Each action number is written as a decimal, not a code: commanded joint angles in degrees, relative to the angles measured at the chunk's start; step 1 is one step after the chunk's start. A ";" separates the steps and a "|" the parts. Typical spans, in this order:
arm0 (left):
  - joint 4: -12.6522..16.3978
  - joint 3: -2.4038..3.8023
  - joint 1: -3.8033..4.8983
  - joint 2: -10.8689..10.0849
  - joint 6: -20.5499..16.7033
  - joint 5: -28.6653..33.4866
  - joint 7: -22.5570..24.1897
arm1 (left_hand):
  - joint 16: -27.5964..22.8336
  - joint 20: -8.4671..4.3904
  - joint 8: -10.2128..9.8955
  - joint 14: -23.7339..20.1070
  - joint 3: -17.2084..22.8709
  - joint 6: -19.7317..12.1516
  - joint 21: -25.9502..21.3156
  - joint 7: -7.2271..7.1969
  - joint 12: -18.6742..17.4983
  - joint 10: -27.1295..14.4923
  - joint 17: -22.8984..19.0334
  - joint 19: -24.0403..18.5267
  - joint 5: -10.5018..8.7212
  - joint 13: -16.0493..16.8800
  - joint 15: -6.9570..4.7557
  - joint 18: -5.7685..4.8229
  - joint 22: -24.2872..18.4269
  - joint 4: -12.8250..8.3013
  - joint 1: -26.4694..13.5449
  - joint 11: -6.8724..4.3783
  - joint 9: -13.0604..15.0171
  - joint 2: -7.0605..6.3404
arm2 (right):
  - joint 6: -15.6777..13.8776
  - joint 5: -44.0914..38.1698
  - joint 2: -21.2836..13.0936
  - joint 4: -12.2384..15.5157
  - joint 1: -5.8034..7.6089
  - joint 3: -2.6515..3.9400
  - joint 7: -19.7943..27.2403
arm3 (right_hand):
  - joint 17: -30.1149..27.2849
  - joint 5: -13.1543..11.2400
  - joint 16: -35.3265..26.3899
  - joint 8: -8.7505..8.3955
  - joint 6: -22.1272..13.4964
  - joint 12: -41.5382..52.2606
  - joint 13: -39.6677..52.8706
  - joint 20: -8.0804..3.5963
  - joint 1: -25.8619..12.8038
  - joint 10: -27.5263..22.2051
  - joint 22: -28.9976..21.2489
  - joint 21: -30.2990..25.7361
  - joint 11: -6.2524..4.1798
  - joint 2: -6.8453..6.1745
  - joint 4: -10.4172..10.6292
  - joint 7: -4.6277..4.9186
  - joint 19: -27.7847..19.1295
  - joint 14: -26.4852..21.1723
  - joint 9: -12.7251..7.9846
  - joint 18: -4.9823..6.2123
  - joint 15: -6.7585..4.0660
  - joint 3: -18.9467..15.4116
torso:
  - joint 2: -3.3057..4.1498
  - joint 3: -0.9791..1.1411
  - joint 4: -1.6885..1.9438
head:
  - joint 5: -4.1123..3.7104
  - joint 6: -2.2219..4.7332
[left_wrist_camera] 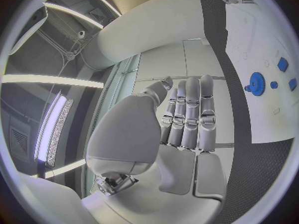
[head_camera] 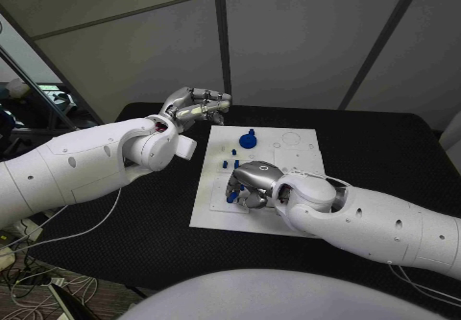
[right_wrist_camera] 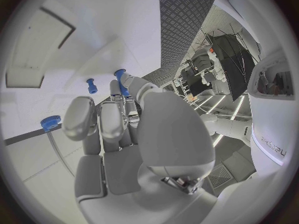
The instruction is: Assemble the parts on the task board
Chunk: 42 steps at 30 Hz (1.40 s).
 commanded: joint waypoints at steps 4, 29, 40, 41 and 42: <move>0.13 0.06 0.11 -0.08 0.58 0.13 0.10 | -0.35 0.20 0.20 -0.29 -0.29 -0.30 -0.33 -0.09 0.37 -0.53 -0.07 0.20 -0.30 0.09 0.29 -1.54 -0.06 -0.10 -0.12 0.06 -0.10 0.66 | 0.81 -1.13 0.27 -0.25 -0.12 -0.23 -0.16 | 0.96 0.88 0.76 -1.40 -2.59 -2.06 -0.29 0.36 -1.68 -2.05 -0.07 0.28 0.90 -0.66 0.17 1.02 0.13 1.23 1.34 -0.86 0.63 0.02 | -0.04 -0.06 0.00 | -0.11 -0.01; 0.19 0.06 0.18 -0.44 0.74 0.13 -0.25 | -0.37 0.24 0.26 -0.32 -0.45 -0.41 -0.41 -0.04 0.62 -0.74 -0.11 0.22 -0.31 0.14 0.32 -1.54 -0.16 -0.06 -0.17 0.11 -0.12 0.74 | -7.68 -1.16 -0.69 1.33 -0.15 -0.24 0.82 | -0.52 2.29 0.15 -3.78 -16.39 -2.93 -0.55 1.42 -4.77 -8.27 -2.08 -1.00 2.02 -4.26 0.44 -0.13 -1.36 0.16 -1.63 -0.40 1.60 -3.04 | 0.06 0.11 0.01 | -0.16 -0.01; 0.24 0.05 0.17 -1.04 0.69 0.13 -0.40 | -0.37 0.25 0.27 -0.33 -0.49 -0.43 -0.43 -0.03 0.66 -0.77 -0.12 0.22 -0.32 0.15 0.33 -1.54 -0.18 -0.02 -0.21 0.12 -0.13 0.76 | -18.35 9.07 -10.96 8.89 0.80 0.01 1.63 | -7.08 2.79 -3.95 -0.41 -9.95 1.11 0.33 2.26 -8.25 -7.01 -7.15 -4.65 2.35 -3.51 3.46 2.08 -4.33 -2.55 -0.30 0.57 2.19 -6.85 | -0.24 -0.09 -0.21 | -2.22 -0.01; 0.26 0.04 0.17 -1.10 0.67 0.13 -0.41 | -0.37 0.25 0.27 -0.33 -0.49 -0.43 -0.43 -0.03 0.66 -0.77 -0.12 0.22 -0.32 0.15 0.34 -1.54 -0.19 -0.02 -0.22 0.12 -0.13 0.76 | -18.65 10.37 -11.58 9.23 0.95 0.01 1.54 | -6.66 2.86 -3.66 -0.13 -9.30 1.90 0.63 2.23 -8.66 -5.74 -6.73 -4.38 2.12 -3.45 3.85 2.00 -4.11 -2.33 -0.20 0.51 2.05 -7.10 | -0.26 -0.10 -0.23 | -2.50 -0.01; 0.31 0.04 0.17 -1.26 0.63 0.13 -0.43 | -0.37 0.25 0.27 -0.33 -0.49 -0.43 -0.43 -0.03 0.66 -0.77 -0.12 0.22 -0.32 0.15 0.34 -1.54 -0.19 -0.02 -0.22 0.12 -0.13 0.76 | -19.21 13.69 -13.12 10.05 1.27 0.03 1.27 | -4.84 3.10 -2.43 0.41 -8.07 3.58 1.35 2.03 -8.94 -3.07 -5.47 -3.52 1.49 -3.41 4.26 1.64 -3.39 -1.54 -0.02 0.31 1.58 -7.47 | -0.32 -0.12 -0.35 | -2.88 -0.01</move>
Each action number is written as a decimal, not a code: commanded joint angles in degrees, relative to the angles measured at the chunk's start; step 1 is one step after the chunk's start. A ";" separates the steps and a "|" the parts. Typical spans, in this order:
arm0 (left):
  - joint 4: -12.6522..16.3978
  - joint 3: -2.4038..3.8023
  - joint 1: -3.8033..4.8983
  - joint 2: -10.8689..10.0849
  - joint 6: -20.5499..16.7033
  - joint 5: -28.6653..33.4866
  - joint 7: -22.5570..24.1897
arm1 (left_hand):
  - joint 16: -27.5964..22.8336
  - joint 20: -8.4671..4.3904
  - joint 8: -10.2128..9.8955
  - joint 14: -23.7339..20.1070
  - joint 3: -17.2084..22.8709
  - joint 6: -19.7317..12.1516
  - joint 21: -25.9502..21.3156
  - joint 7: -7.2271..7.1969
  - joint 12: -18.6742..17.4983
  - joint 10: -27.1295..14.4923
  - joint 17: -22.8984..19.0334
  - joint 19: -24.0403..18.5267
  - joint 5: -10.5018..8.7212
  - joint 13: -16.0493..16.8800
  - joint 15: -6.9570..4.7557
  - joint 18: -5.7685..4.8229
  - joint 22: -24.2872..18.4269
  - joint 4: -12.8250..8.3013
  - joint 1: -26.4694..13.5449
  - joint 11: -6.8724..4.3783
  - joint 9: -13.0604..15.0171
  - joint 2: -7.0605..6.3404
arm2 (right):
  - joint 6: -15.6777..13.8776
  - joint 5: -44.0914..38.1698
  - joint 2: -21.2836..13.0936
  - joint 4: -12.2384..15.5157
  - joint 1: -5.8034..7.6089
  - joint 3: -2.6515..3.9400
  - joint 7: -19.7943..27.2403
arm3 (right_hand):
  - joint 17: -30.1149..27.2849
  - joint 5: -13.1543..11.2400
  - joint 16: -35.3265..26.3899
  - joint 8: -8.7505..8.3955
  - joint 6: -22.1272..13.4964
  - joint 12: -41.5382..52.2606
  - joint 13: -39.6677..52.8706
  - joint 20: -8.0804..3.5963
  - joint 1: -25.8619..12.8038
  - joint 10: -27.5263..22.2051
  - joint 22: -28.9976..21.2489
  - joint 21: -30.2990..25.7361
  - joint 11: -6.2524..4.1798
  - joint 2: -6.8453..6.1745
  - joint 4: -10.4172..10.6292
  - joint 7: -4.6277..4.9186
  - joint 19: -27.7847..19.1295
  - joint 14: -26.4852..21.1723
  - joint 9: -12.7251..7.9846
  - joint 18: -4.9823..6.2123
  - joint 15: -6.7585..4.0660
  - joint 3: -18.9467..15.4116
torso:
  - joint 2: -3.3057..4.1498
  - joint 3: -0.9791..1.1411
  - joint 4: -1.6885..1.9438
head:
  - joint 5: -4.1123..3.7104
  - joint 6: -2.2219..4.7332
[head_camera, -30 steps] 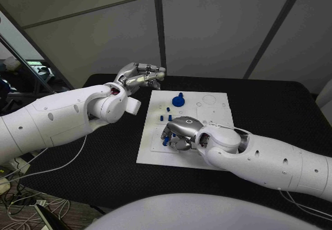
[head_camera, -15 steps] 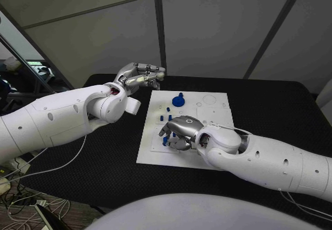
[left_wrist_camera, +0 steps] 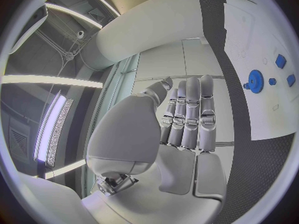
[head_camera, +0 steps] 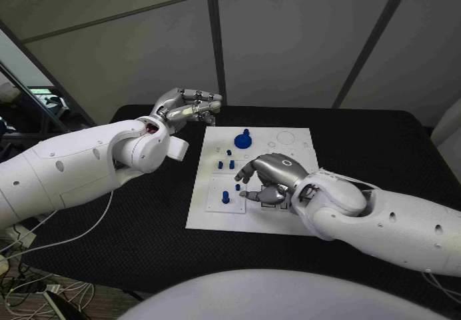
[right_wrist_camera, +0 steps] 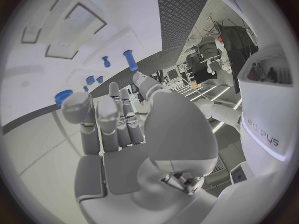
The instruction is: Assemble the parts on the task board
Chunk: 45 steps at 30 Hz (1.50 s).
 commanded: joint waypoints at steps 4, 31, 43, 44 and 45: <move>0.15 0.03 0.09 -0.74 0.25 0.13 -0.08 | -0.37 0.26 0.29 -0.13 -0.38 -0.43 -0.22 -0.03 0.21 -0.29 -0.09 0.22 -0.32 0.09 0.14 -1.54 -0.09 0.19 -0.05 0.04 -0.08 0.55 | -7.41 20.52 -8.83 4.38 1.59 0.20 -1.19 | 5.84 1.48 3.98 1.98 4.43 9.97 5.55 -2.19 -1.88 12.66 6.58 4.70 -3.27 -0.21 2.17 -2.18 4.11 2.94 0.54 -0.65 -2.85 -2.75 | -0.36 -0.06 -0.64 | -2.82 -0.01; 1.43 -0.16 -0.29 -2.62 -0.02 0.13 -0.15 | -0.37 0.31 0.33 -0.11 -0.63 -0.54 -0.31 -0.03 0.36 -0.50 -0.13 0.26 -0.34 0.11 0.19 -1.54 -0.21 0.43 -0.38 0.08 -0.10 0.58 | 1.36 13.61 -17.19 6.96 -0.20 0.07 -21.64 | 23.38 13.96 14.24 12.51 -1.63 48.79 52.37 -3.48 -5.65 11.05 15.89 10.57 -4.00 0.90 13.08 -3.23 8.13 5.62 7.10 -2.52 -3.58 -26.48 | -0.65 -0.17 -2.34 | -6.27 -0.01; 1.47 -0.16 -0.29 -2.56 0.04 0.13 -0.05 | -0.37 0.31 0.33 -0.11 -0.63 -0.54 -0.31 -0.03 0.36 -0.50 -0.13 0.26 -0.34 0.11 0.19 -1.54 -0.21 0.43 -0.38 0.08 -0.10 0.58 | 4.29 13.53 -13.96 5.15 -1.06 0.05 -23.06 | 23.96 13.42 14.51 13.20 -2.40 49.53 53.69 -3.26 -6.68 11.25 16.25 10.78 -3.82 1.37 13.15 -3.08 8.17 5.69 7.55 -2.57 -3.39 -27.91 | -0.61 -0.17 -2.51 | -5.93 -0.01; 1.47 -0.16 -0.29 -2.55 0.06 0.13 -0.05 | -0.37 0.31 0.33 -0.11 -0.63 -0.54 -0.31 -0.03 0.36 -0.50 -0.13 0.26 -0.34 0.11 0.19 -1.54 -0.21 0.43 -0.38 0.08 -0.10 0.58 | 4.50 13.54 -13.86 5.08 -1.08 0.05 -23.24 | 23.89 13.37 14.47 13.29 -2.39 49.59 53.80 -3.25 -6.72 11.27 16.29 10.80 -3.83 1.46 13.14 -3.09 8.18 5.67 7.60 -2.58 -3.39 -27.96 | -0.60 -0.16 -2.48 | -5.89 -0.01; 1.47 -0.16 -0.29 -2.55 0.07 0.13 -0.05 | -0.37 0.31 0.33 -0.11 -0.63 -0.54 -0.31 -0.03 0.36 -0.50 -0.13 0.26 -0.34 0.11 0.19 -1.54 -0.21 0.43 -0.38 0.08 -0.10 0.58 | 4.70 13.43 -13.79 5.02 -1.10 0.05 -23.46 | 23.88 13.36 14.46 13.38 -2.36 49.65 53.89 -3.24 -6.72 11.29 16.32 10.82 -3.83 1.57 13.13 -3.10 8.18 5.66 7.65 -2.58 -3.39 -27.99 | -0.61 -0.15 -2.47 | -5.85 -0.01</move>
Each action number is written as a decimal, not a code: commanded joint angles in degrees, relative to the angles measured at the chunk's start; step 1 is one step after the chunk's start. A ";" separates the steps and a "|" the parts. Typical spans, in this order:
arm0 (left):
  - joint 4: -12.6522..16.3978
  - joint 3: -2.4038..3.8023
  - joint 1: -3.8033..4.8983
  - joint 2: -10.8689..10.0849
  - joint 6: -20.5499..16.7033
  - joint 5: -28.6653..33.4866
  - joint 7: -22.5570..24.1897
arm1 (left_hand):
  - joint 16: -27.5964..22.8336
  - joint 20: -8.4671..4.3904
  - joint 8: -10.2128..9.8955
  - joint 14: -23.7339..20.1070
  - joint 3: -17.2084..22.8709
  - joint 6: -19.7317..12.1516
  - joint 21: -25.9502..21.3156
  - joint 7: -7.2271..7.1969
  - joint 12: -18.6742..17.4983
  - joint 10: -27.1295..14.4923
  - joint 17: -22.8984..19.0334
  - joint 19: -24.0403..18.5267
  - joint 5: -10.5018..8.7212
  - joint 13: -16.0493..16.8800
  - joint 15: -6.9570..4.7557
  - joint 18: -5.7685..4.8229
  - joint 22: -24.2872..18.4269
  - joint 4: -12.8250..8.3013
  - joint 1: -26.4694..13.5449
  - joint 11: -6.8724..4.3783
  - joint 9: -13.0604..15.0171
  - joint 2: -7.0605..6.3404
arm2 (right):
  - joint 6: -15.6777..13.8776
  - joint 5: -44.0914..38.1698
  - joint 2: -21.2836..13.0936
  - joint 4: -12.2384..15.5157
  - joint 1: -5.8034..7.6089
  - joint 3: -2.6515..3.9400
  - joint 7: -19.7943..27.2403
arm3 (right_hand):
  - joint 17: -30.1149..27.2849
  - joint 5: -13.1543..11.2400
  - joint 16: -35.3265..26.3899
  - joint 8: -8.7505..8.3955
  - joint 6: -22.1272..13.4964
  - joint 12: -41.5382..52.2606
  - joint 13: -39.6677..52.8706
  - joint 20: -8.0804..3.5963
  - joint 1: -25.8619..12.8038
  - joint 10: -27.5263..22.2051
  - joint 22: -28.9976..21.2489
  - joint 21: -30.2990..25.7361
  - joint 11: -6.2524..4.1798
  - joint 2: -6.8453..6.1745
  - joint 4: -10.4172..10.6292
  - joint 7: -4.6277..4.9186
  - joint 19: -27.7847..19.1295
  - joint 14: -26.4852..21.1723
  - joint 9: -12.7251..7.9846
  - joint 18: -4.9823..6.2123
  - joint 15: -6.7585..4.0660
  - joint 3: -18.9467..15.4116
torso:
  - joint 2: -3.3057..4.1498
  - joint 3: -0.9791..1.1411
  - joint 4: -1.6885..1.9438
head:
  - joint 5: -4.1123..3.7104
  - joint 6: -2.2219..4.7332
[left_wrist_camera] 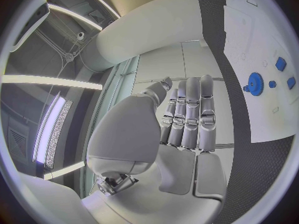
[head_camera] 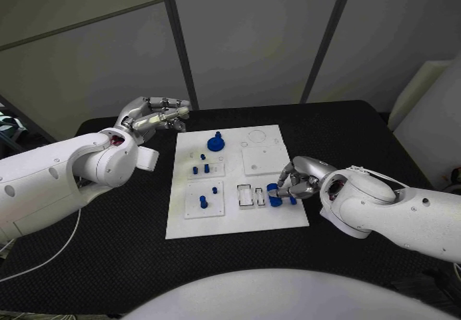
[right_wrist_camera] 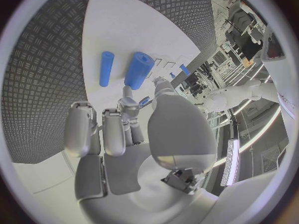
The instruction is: Assemble the parts on the task board
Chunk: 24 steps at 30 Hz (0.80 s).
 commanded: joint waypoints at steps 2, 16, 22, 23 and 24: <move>0.13 0.04 0.07 0.02 0.23 0.12 0.38 | -0.37 0.31 0.33 -0.11 -0.24 -0.54 -0.31 -0.03 0.36 -0.52 -0.08 0.26 -0.34 0.08 0.19 -1.53 -0.07 0.04 -0.15 0.07 -0.07 0.35 | 2.57 -1.16 0.24 -0.25 -0.02 0.01 -1.98 | 0.01 -0.33 0.10 0.56 -0.30 0.33 0.26 0.13 -0.58 0.05 0.17 0.45 0.36 0.25 0.01 -0.14 0.28 3.11 0.19 -0.78 0.18 -0.42 | 0.03 0.01 0.05 | 0.04 -0.01; 0.12 0.04 0.07 -0.12 0.35 0.12 0.30 | -0.37 0.33 0.37 -0.10 -0.33 -0.57 -0.37 -0.03 0.47 -0.63 -0.10 0.28 -0.33 0.09 0.19 -1.52 -0.14 0.11 -0.21 0.07 -0.07 0.40 | 5.12 -3.59 1.69 -1.33 -0.42 0.01 -3.73 | 0.06 -0.36 0.09 0.97 -0.21 0.35 0.44 0.15 -0.54 -0.03 0.29 0.51 0.32 0.82 -0.01 -0.20 0.28 3.09 0.41 -0.80 0.17 -0.48 | 0.08 -0.09 0.08 | 0.17 -0.01; 0.09 0.04 0.07 -0.09 0.46 0.12 0.24 | -0.37 0.33 0.37 -0.10 -0.33 -0.57 -0.37 -0.03 0.47 -0.63 -0.10 0.28 -0.33 0.09 0.19 -1.52 -0.14 0.11 -0.21 0.07 -0.07 0.40 | 5.55 -3.41 2.98 -1.94 -1.21 0.00 -3.87 | 0.07 -0.37 0.08 1.16 -0.14 0.43 0.61 0.15 -0.47 -0.01 0.31 0.52 0.29 1.01 -0.04 -0.24 0.26 3.08 0.51 -0.80 0.16 -0.51 | 0.12 -0.06 0.05 | 0.24 -0.01; 0.08 0.04 0.07 -0.08 0.49 0.12 0.23 | -0.37 0.33 0.37 -0.10 -0.33 -0.57 -0.37 -0.03 0.47 -0.63 -0.10 0.28 -0.33 0.09 0.19 -1.52 -0.14 0.11 -0.21 0.07 -0.07 0.40 | 5.55 -3.31 3.18 -2.01 -1.37 0.00 -3.87 | 0.07 -0.37 0.08 1.18 -0.13 0.44 0.63 0.15 -0.46 -0.01 0.31 0.52 0.29 1.03 -0.04 -0.24 0.26 3.08 0.52 -0.80 0.16 -0.51 | 0.12 -0.06 0.07 | 0.22 -0.01; 0.07 0.04 0.07 -0.07 0.51 0.12 0.22 | -0.37 0.33 0.37 -0.10 -0.33 -0.57 -0.37 -0.03 0.47 -0.63 -0.10 0.28 -0.33 0.09 0.19 -1.52 -0.14 0.11 -0.21 0.07 -0.07 0.40 | 5.56 -3.25 3.32 -2.05 -1.48 0.00 -3.87 | 0.07 -0.37 0.08 1.18 -0.13 0.44 0.63 0.15 -0.46 -0.01 0.31 0.52 0.29 1.03 -0.04 -0.24 0.26 3.08 0.52 -0.80 0.16 -0.51 | 0.12 -0.06 0.06 | 0.21 -0.01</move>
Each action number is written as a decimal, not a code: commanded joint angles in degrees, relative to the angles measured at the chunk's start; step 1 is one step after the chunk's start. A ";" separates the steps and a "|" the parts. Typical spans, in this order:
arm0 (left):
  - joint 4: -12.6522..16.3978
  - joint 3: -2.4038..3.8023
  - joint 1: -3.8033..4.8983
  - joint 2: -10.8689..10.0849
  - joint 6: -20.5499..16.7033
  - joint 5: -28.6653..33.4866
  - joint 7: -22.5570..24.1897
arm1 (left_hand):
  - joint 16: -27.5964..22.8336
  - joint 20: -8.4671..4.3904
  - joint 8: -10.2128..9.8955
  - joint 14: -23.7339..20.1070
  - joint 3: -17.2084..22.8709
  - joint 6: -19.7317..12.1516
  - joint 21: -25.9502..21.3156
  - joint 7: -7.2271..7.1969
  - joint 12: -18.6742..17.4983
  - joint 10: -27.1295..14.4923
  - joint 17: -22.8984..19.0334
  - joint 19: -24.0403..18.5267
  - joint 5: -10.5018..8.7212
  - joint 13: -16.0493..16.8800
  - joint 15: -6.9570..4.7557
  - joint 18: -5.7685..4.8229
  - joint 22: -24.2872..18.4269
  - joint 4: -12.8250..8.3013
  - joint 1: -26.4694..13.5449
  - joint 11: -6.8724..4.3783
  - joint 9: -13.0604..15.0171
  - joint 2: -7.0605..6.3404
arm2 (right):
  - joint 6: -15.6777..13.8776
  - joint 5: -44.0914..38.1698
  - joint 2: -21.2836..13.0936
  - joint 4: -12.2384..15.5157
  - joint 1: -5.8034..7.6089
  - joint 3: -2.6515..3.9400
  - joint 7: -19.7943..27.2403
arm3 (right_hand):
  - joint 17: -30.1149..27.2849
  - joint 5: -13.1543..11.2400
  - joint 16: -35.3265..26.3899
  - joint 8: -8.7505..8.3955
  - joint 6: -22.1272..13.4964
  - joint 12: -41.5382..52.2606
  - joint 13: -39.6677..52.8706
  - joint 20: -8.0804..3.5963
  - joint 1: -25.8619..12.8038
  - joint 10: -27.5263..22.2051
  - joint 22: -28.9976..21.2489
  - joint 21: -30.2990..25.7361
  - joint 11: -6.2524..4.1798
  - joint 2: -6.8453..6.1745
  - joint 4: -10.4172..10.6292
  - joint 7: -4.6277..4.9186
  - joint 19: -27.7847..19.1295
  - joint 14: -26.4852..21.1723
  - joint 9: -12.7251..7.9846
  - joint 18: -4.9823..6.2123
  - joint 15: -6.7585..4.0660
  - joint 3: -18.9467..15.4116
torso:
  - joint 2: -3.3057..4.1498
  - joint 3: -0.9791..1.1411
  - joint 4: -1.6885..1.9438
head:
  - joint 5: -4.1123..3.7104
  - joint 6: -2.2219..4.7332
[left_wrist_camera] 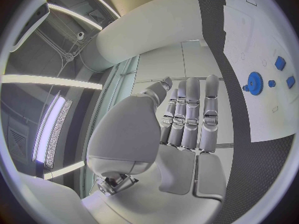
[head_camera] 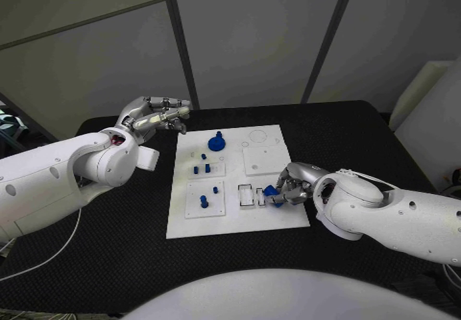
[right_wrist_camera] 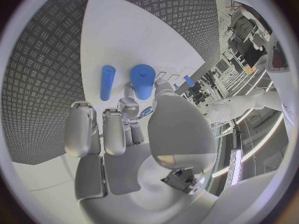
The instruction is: Assemble the parts on the task board
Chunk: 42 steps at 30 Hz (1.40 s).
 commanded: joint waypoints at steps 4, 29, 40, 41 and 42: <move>0.03 0.03 0.08 0.03 0.54 0.12 0.19 | -0.37 0.12 0.37 -0.10 -0.33 -0.37 -0.37 0.17 0.19 -0.40 -0.05 0.07 -0.33 0.07 0.19 2.81 -0.06 0.11 -0.22 -0.16 -0.08 0.40 | 1.69 -0.24 0.64 -0.30 -0.70 -0.15 -0.70 | 0.24 -0.19 0.13 0.23 0.00 0.65 0.63 0.13 0.21 0.24 0.20 0.37 0.22 0.90 0.06 -0.32 0.29 3.09 -0.02 -0.83 0.11 -0.36 | 0.00 0.00 -0.09 | 0.04 -0.01; -0.18 0.03 0.07 0.29 0.71 0.12 0.07 | -0.37 0.14 0.38 -0.10 -0.40 -0.42 -0.41 0.19 0.26 -0.49 -0.07 0.09 -0.32 0.08 0.20 2.81 -0.11 0.15 -0.27 -0.14 -0.09 0.41 | -11.13 2.42 -2.70 3.85 -0.82 -0.06 0.20 | 3.03 6.39 1.56 3.47 2.91 3.62 5.37 -0.90 8.11 2.84 2.51 1.85 -1.30 5.09 -1.30 -1.96 1.19 3.65 2.16 -1.25 -1.11 1.66 | -0.04 -0.13 0.02 | -0.14 -0.01; -0.26 0.03 0.07 0.43 0.81 0.12 0.08 | -0.37 0.14 0.38 -0.10 -0.40 -0.42 -0.41 0.19 0.26 -0.49 -0.07 0.09 -0.32 0.08 0.20 2.81 -0.11 0.15 -0.27 -0.14 -0.09 0.41 | -12.93 5.45 -1.14 4.61 -0.75 0.01 1.15 | 3.78 6.65 1.99 3.72 3.40 4.10 6.08 -1.09 7.77 3.41 3.29 2.33 -1.49 5.26 -0.71 -2.18 1.53 3.80 2.50 -1.41 -1.28 1.45 | 0.04 -0.15 -0.05 | 0.05 -0.01; -0.29 0.03 0.07 0.47 0.83 0.12 0.08 | -0.37 0.14 0.38 -0.10 -0.40 -0.42 -0.41 0.19 0.26 -0.49 -0.07 0.09 -0.32 0.08 0.20 2.81 -0.11 0.15 -0.27 -0.14 -0.09 0.41 | -12.84 5.64 -0.74 4.50 -0.75 0.02 1.23 | 3.91 6.67 2.07 3.76 3.47 4.19 6.21 -1.11 7.71 3.50 3.40 2.40 -1.52 5.28 -0.62 -2.22 1.58 3.83 2.55 -1.43 -1.31 1.41 | 0.04 -0.16 -0.02 | -0.01 -0.01; -0.31 0.03 0.07 0.51 0.85 0.12 0.08 | -0.37 0.14 0.38 -0.10 -0.40 -0.42 -0.41 0.19 0.26 -0.49 -0.07 0.09 -0.32 0.08 0.20 2.81 -0.11 0.15 -0.27 -0.14 -0.09 0.41 | -12.71 5.83 -0.33 4.36 -0.75 0.02 1.30 | 3.96 6.68 2.10 3.78 3.51 4.21 6.25 -1.13 7.63 3.55 3.47 2.45 -1.54 5.28 -0.54 -2.24 1.61 3.84 2.59 -1.44 -1.33 1.35 | 0.05 -0.14 -0.01 | -0.04 -0.01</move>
